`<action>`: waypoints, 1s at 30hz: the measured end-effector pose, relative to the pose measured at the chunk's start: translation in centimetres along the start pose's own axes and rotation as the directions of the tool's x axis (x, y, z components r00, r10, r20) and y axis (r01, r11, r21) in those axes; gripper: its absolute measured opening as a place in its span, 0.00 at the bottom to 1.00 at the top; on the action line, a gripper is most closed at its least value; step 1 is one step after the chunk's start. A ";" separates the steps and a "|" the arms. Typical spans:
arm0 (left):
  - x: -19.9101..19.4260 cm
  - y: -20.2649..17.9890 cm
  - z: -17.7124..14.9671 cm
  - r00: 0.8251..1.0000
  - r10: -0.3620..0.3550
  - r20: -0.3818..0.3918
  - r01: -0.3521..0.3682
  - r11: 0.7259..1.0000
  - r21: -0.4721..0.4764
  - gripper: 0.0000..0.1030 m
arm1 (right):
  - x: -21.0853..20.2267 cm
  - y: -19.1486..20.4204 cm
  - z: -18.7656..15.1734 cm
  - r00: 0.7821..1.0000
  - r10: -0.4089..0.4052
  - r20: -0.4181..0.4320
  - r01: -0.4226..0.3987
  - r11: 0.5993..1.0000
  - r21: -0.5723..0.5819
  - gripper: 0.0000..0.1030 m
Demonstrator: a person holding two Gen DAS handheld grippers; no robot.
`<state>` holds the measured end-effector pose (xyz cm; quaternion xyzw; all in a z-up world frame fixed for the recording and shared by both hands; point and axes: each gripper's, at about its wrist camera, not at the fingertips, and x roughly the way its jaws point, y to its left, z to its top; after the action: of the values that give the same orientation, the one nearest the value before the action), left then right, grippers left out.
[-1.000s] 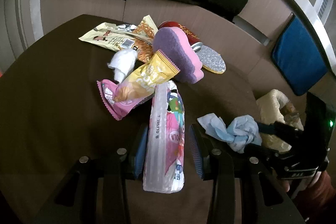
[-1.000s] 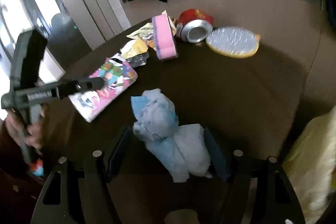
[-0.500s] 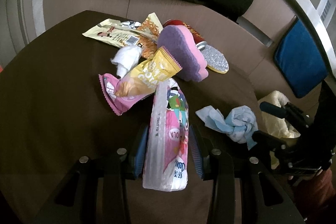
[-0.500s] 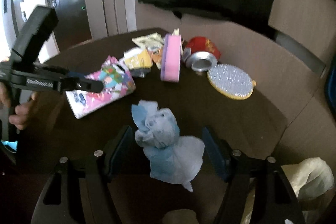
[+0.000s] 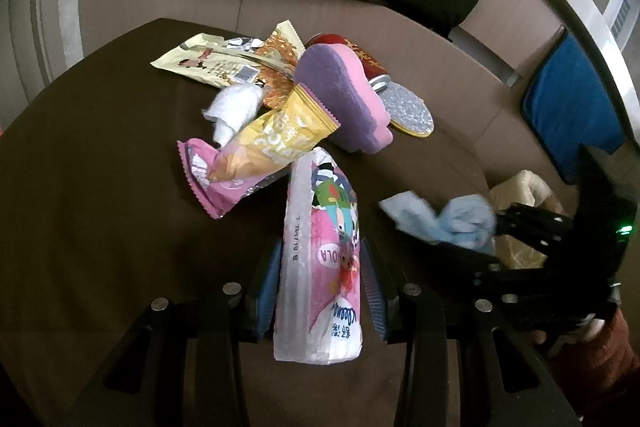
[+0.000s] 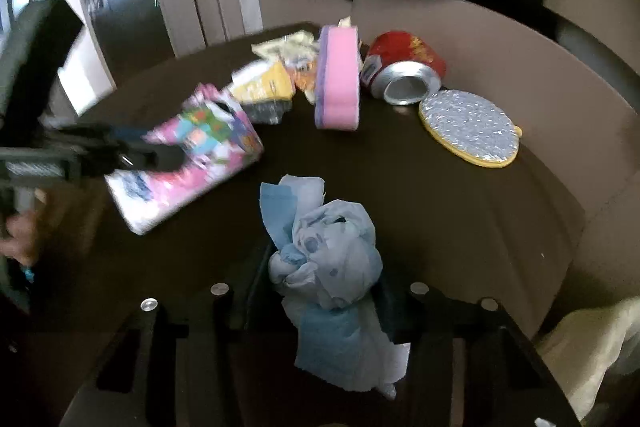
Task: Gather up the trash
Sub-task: 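Carry the pink tissue pack and blue cloth over the bin and release both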
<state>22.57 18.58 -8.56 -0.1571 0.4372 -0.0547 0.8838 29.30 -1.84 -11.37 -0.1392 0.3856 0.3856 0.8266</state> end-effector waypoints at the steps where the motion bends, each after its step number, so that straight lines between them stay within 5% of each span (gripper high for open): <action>1: 0.1 0.0 0.1 1.000 -0.001 0.001 0.001 1.000 0.000 0.39 | -1.2 -0.2 -0.1 1.000 -0.006 0.026 0.005 1.000 0.020 0.41; 7: 0.8 -0.4 0.7 1.000 0.018 -0.011 -0.018 1.000 -0.020 0.23 | -5.2 -1.0 -0.7 0.997 -0.008 0.083 -0.003 0.992 0.122 0.41; 14: -4.2 -5.7 1.9 0.983 0.032 0.179 -0.046 0.996 0.075 0.19 | -11.3 -0.8 -1.1 0.976 -0.094 0.195 0.071 0.990 0.121 0.41; 17: -7.8 -10.2 2.8 0.946 0.004 0.326 -0.060 0.985 0.163 0.19 | -15.2 -1.5 -0.9 0.951 -0.147 0.271 0.107 0.982 0.154 0.41; 24: -11.9 -19.4 3.3 0.872 -0.107 0.478 -0.048 0.952 0.301 0.19 | -24.5 -2.8 -2.2 0.865 -0.309 0.394 0.243 0.947 0.209 0.41; 30: -12.0 -25.9 2.5 0.860 -0.206 0.468 0.002 0.917 0.400 0.19 | -29.7 -4.9 -4.9 0.801 -0.434 0.412 0.335 0.896 0.292 0.41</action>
<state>18.30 -2.50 10.33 -0.0127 0.1641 -0.1456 0.9755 18.32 -23.38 7.17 -0.0321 0.1763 0.1891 0.9655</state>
